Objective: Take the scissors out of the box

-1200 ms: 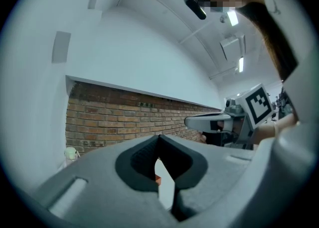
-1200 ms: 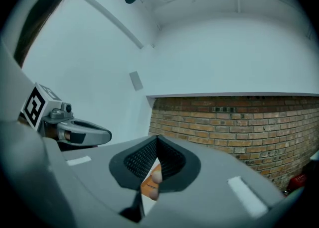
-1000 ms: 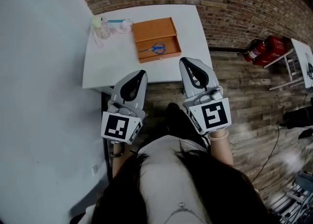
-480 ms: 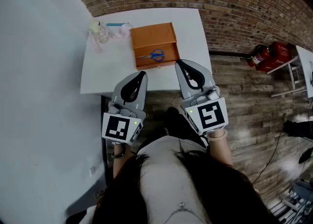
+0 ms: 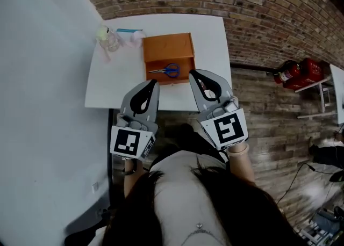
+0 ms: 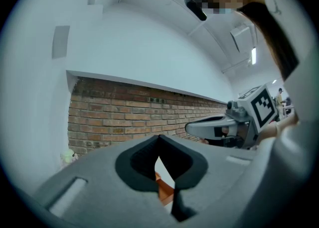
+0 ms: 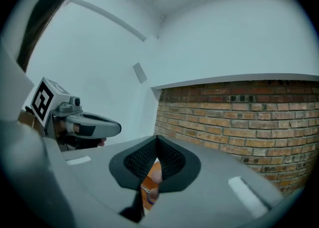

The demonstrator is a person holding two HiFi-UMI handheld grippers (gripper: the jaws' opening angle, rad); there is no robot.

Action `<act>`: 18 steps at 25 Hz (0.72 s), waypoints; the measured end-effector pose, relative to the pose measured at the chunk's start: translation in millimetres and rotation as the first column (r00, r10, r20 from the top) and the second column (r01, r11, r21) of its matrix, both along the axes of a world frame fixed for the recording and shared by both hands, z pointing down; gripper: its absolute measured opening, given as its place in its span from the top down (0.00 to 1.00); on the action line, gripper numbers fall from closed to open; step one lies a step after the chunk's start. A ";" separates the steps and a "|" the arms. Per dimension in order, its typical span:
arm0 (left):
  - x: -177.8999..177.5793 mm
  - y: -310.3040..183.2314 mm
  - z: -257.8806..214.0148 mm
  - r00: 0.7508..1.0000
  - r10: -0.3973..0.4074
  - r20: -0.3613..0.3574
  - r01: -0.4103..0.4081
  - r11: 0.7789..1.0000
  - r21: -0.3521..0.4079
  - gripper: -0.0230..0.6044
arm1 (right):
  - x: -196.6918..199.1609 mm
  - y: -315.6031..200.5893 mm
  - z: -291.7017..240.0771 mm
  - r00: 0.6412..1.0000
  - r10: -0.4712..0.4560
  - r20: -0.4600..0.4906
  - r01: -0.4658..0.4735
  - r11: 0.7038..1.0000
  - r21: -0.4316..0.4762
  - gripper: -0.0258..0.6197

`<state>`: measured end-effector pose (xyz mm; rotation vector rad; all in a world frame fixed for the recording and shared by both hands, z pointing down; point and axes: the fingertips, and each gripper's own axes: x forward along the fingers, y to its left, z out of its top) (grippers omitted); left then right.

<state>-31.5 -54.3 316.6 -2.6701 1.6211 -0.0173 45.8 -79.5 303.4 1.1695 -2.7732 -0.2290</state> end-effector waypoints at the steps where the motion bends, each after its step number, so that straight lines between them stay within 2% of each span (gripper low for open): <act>1: 0.0 -3.8 0.2 1.000 -0.007 -0.001 0.007 1.000 0.000 0.96 | -1.0 -3.5 2.0 1.000 -0.014 -0.013 0.014 1.000 -0.001 0.95; 7: 3.0 -26.4 1.2 0.999 -0.051 -0.004 0.050 0.999 -0.005 0.96 | -1.9 -24.4 10.9 0.996 -0.074 -0.057 0.074 0.997 -0.011 0.95; 18: 5.6 -43.4 1.2 0.990 -0.139 -0.005 0.139 0.990 -0.010 0.96 | 1.4 -46.5 13.0 0.988 -0.152 -0.030 0.152 0.988 -0.018 0.95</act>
